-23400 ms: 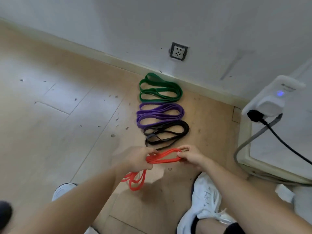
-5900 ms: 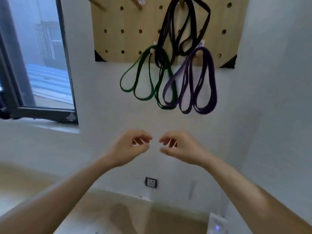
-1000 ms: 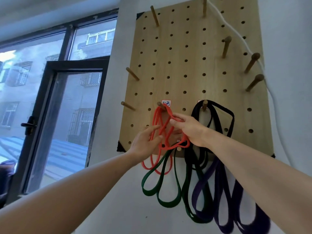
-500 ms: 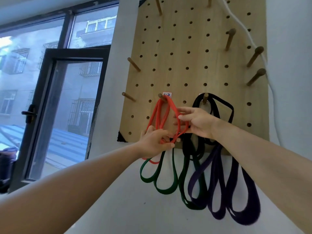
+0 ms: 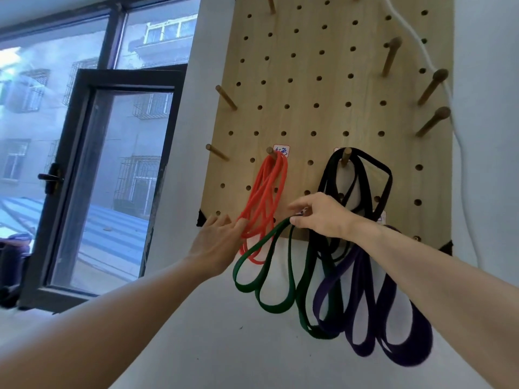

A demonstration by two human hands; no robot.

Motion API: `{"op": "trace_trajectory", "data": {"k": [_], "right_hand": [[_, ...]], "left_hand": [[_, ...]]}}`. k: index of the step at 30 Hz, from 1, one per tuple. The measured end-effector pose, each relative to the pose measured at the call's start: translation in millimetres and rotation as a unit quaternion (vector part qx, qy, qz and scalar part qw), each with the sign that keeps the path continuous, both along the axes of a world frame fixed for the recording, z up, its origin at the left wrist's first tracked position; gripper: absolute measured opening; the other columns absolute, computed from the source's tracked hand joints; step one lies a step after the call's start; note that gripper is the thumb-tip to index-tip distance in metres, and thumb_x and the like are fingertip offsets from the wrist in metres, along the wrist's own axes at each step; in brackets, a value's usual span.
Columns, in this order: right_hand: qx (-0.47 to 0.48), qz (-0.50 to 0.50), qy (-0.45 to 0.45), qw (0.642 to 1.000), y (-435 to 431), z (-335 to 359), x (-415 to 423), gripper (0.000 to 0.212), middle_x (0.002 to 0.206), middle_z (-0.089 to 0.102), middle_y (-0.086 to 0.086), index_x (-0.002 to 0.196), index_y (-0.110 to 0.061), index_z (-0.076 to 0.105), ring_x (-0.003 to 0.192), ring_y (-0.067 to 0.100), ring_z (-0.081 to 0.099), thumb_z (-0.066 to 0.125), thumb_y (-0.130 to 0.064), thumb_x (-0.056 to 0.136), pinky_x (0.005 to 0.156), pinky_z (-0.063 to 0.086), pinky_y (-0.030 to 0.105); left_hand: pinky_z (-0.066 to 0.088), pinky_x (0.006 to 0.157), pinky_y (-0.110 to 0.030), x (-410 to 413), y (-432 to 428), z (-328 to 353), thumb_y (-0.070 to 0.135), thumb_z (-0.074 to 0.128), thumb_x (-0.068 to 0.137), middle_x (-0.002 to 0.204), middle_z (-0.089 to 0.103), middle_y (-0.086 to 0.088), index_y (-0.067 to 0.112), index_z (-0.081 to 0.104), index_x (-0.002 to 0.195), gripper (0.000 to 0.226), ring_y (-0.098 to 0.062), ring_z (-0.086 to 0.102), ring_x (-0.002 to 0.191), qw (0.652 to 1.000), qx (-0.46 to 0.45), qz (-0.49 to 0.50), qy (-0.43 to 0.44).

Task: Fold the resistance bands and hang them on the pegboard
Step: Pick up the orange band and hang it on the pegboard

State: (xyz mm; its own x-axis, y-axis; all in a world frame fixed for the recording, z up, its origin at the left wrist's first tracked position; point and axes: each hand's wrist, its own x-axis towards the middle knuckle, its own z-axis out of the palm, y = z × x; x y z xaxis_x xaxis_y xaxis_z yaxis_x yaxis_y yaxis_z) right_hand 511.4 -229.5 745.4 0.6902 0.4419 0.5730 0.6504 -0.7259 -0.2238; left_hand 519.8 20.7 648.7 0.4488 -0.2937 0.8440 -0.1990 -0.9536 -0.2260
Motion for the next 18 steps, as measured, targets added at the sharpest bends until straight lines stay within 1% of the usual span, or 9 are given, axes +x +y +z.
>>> {"op": "trace_trajectory", "data": {"k": [2, 3, 5, 6, 8, 10, 13, 15, 18], "right_hand": [[-0.029, -0.013, -0.029, 0.999, -2, -6, 3, 0.034, 0.121, 0.067, -0.003, 0.124, -0.019, 0.070, 0.114, 0.014, 0.060, 0.076, -0.026, 0.090, 0.103, 0.045, 0.028], [-0.034, -0.014, -0.047, 0.998, -3, -9, 4, 0.030, 0.119, 0.067, -0.003, 0.118, -0.019, 0.073, 0.114, 0.016, 0.060, 0.077, -0.025, 0.089, 0.104, 0.047, 0.032], [-0.036, -0.003, -0.072, 0.997, -7, -16, 4, 0.023, 0.116, 0.067, 0.000, 0.111, -0.017, 0.075, 0.117, 0.020, 0.060, 0.077, -0.020, 0.088, 0.103, 0.049, 0.039], [-0.040, 0.000, -0.082, 0.996, -9, -20, 3, 0.022, 0.118, 0.068, 0.003, 0.111, -0.014, 0.074, 0.121, 0.022, 0.060, 0.075, -0.017, 0.089, 0.104, 0.049, 0.039], [-0.061, -0.004, -0.104, 0.993, -11, -26, -1, 0.027, 0.126, 0.067, 0.007, 0.118, -0.012, 0.072, 0.126, 0.025, 0.057, 0.072, -0.013, 0.091, 0.108, 0.045, 0.037], [-0.077, -0.008, -0.109, 0.991, -14, -30, -5, 0.038, 0.135, 0.062, 0.007, 0.130, -0.015, 0.066, 0.132, 0.025, 0.051, 0.071, -0.015, 0.092, 0.112, 0.038, 0.033], [-0.086, -0.021, -0.090, 0.992, -17, -35, -10, 0.056, 0.150, 0.050, -0.002, 0.145, -0.023, 0.052, 0.139, 0.017, 0.039, 0.072, -0.021, 0.093, 0.113, 0.028, 0.025], [-0.086, -0.031, -0.079, 0.993, -17, -38, -12, 0.065, 0.156, 0.043, -0.005, 0.152, -0.024, 0.044, 0.143, 0.016, 0.033, 0.072, -0.025, 0.093, 0.117, 0.027, 0.028], [-0.072, -0.033, -0.067, 0.995, -16, -44, -20, 0.072, 0.158, 0.041, -0.005, 0.155, -0.025, 0.038, 0.148, 0.016, 0.029, 0.073, -0.027, 0.092, 0.120, 0.025, 0.032]], "left_hand": [[0.043, 0.095, -0.033, 8, 9, -5, 0.027, 0.049, 0.106, 0.128, 0.067, 0.001, 0.026, 0.042, 0.137, 0.032, -0.020, 0.055, 0.112, 0.999, -0.011, 0.018, 0.031], [0.042, 0.099, -0.034, 11, 10, -6, 0.025, 0.049, 0.105, 0.140, 0.061, 0.001, 0.026, 0.039, 0.143, 0.039, -0.021, 0.052, 0.121, 0.998, -0.009, 0.022, 0.059], [0.034, 0.112, -0.040, 16, 7, -9, 0.020, 0.052, 0.101, 0.165, 0.031, 0.001, 0.028, 0.026, 0.157, 0.062, -0.027, 0.035, 0.142, 0.991, 0.016, 0.041, 0.125], [0.029, 0.116, -0.044, 17, 2, -10, 0.017, 0.053, 0.099, 0.170, 0.016, 0.002, 0.029, 0.016, 0.161, 0.073, -0.030, 0.025, 0.147, 0.985, 0.030, 0.050, 0.161], [0.027, 0.120, -0.049, 19, -8, -14, 0.010, 0.053, 0.095, 0.171, -0.001, 0.003, 0.029, 0.002, 0.163, 0.087, -0.034, 0.015, 0.150, 0.977, 0.047, 0.053, 0.200], [0.031, 0.119, -0.051, 21, -16, -17, 0.005, 0.053, 0.092, 0.171, -0.005, 0.002, 0.028, -0.003, 0.162, 0.092, -0.036, 0.015, 0.149, 0.978, 0.050, 0.030, 0.199], [0.034, 0.118, -0.045, 15, -16, -23, 0.005, 0.053, 0.093, 0.171, 0.001, 0.001, 0.024, -0.003, 0.163, 0.092, -0.031, 0.021, 0.147, 0.984, 0.044, -0.008, 0.174], [0.038, 0.116, -0.043, 8, -12, -24, 0.005, 0.053, 0.094, 0.171, 0.006, 0.002, 0.025, 0.001, 0.163, 0.090, -0.028, 0.026, 0.145, 0.986, 0.021, -0.043, 0.160], [0.041, 0.113, -0.040, -8, -4, -21, 0.007, 0.054, 0.094, 0.170, 0.014, 0.008, 0.034, 0.008, 0.162, 0.087, -0.021, 0.030, 0.143, 0.985, 0.000, -0.091, 0.149]]}}
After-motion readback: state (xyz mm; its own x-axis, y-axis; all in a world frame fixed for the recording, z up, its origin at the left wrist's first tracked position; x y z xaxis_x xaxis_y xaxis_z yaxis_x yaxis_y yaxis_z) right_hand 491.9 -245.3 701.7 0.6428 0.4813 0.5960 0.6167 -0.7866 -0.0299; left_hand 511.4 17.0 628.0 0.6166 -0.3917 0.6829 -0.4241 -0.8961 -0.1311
